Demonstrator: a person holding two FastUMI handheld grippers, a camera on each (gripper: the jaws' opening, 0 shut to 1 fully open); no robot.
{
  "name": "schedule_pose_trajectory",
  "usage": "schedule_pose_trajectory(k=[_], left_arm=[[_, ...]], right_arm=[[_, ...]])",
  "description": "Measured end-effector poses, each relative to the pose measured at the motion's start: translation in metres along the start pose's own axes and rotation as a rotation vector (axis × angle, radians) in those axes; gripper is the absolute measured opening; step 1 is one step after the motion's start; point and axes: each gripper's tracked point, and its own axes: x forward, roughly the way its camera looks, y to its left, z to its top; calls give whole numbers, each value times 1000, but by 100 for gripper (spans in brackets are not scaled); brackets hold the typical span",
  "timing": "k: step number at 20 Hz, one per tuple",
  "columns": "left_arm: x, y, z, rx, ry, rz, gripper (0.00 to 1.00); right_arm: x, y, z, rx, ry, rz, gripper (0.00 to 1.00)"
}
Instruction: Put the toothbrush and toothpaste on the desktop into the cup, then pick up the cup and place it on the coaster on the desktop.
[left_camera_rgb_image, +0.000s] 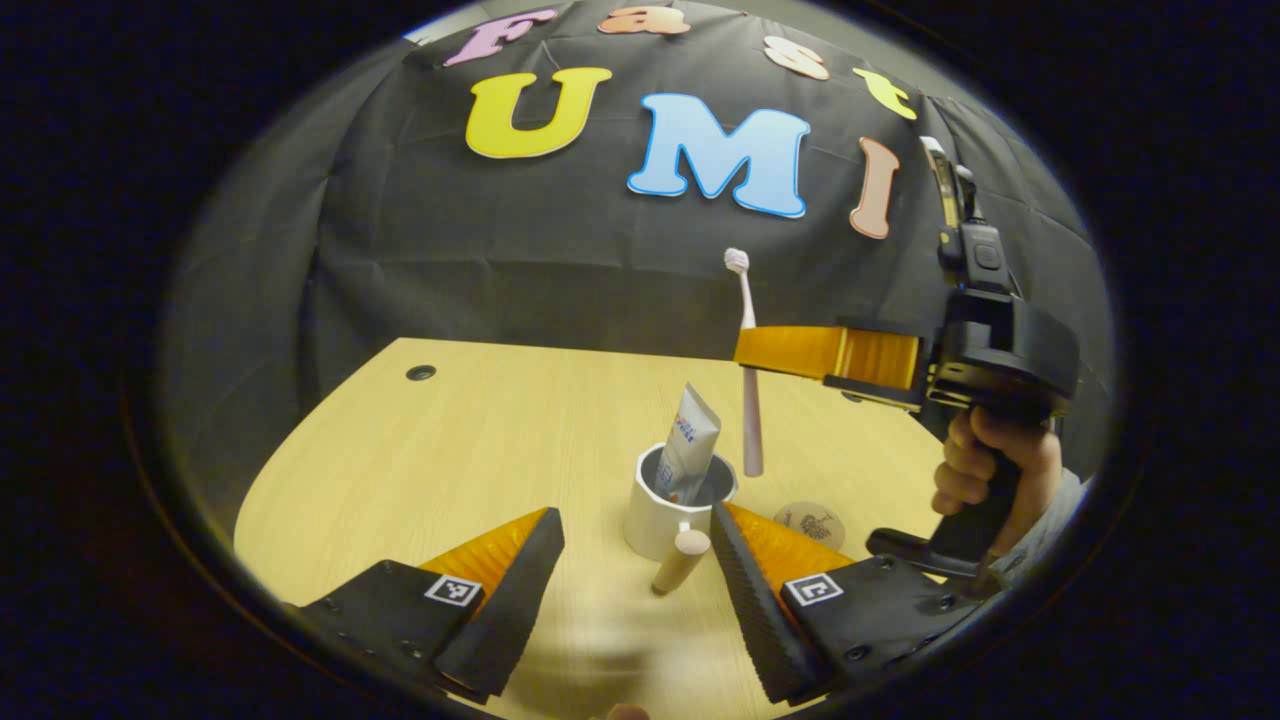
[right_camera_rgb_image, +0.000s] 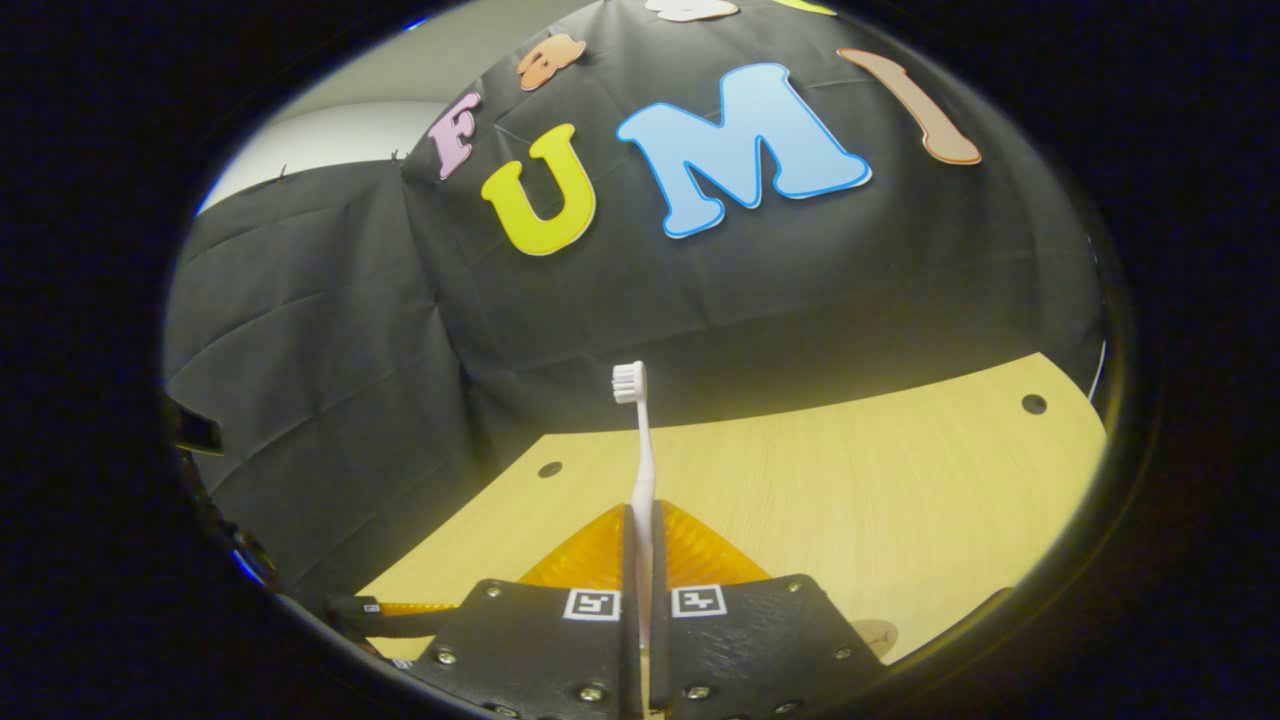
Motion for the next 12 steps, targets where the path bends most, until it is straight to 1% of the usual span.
schedule_pose_trajectory(k=[4, 5, 7, 8, 9, 10, 11, 12], left_arm=[[-2, -1, -8, -40, 32, -23, 90], [-1, -3, -11, -52, 39, -30, 95], [0, -8, -17, -71, 57, -48, 95], [2, -9, -19, -74, 63, -52, 90], [3, -10, -21, -74, 70, -55, 90], [4, -11, -22, -74, 73, -58, 90], [4, -11, -21, -72, 73, -60, 94], [4, -10, -20, -70, 74, -60, 95]], right_arm=[[16, 1, -15, -13, 17, -6, 4], [18, 1, -18, -24, 19, -5, 4], [23, -1, -26, -50, 30, -14, 4], [24, -1, -31, -57, 34, -11, 4], [25, -2, -35, -65, 40, -16, 4], [25, -3, -40, -75, 45, -24, 7], [23, -3, -42, -85, 47, -28, 4], [20, -4, -42, -92, 46, -30, 7]])
